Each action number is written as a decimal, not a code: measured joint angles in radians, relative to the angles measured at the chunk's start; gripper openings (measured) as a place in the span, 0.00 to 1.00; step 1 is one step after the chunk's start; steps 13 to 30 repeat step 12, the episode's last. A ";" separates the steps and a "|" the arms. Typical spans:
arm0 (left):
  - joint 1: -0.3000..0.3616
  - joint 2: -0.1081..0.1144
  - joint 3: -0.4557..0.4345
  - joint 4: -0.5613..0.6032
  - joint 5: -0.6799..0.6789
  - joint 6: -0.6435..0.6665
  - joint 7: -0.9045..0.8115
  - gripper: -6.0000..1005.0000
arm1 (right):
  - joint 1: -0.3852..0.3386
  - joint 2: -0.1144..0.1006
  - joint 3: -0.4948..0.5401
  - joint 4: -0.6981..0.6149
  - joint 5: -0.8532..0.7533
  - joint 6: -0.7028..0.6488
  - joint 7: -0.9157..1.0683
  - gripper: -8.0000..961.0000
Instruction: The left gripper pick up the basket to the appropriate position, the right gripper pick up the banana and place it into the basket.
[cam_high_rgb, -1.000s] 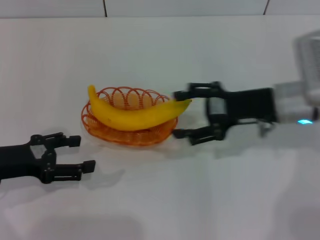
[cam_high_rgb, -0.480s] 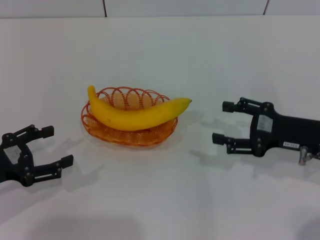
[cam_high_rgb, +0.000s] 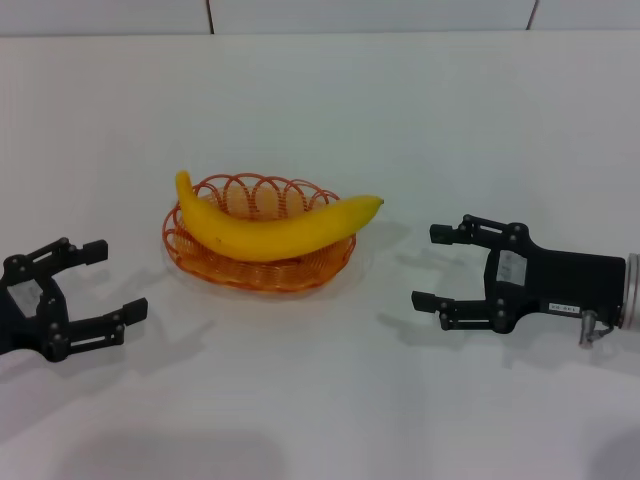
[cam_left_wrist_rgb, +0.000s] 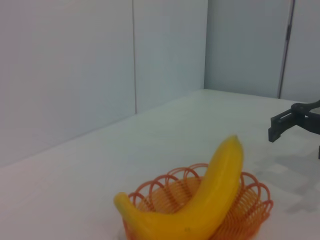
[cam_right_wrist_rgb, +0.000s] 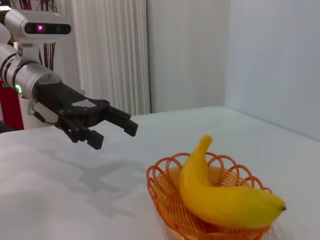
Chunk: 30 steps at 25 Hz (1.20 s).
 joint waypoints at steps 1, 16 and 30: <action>-0.001 0.000 0.001 0.000 -0.005 0.000 0.006 0.90 | 0.001 0.000 0.001 0.000 0.000 0.000 0.000 0.91; -0.029 0.001 0.004 -0.025 -0.017 0.001 0.020 0.90 | 0.014 -0.002 0.004 0.016 0.002 0.000 0.002 0.91; -0.029 0.001 0.004 -0.025 -0.017 0.001 0.020 0.90 | 0.014 -0.002 0.004 0.016 0.002 0.000 0.002 0.91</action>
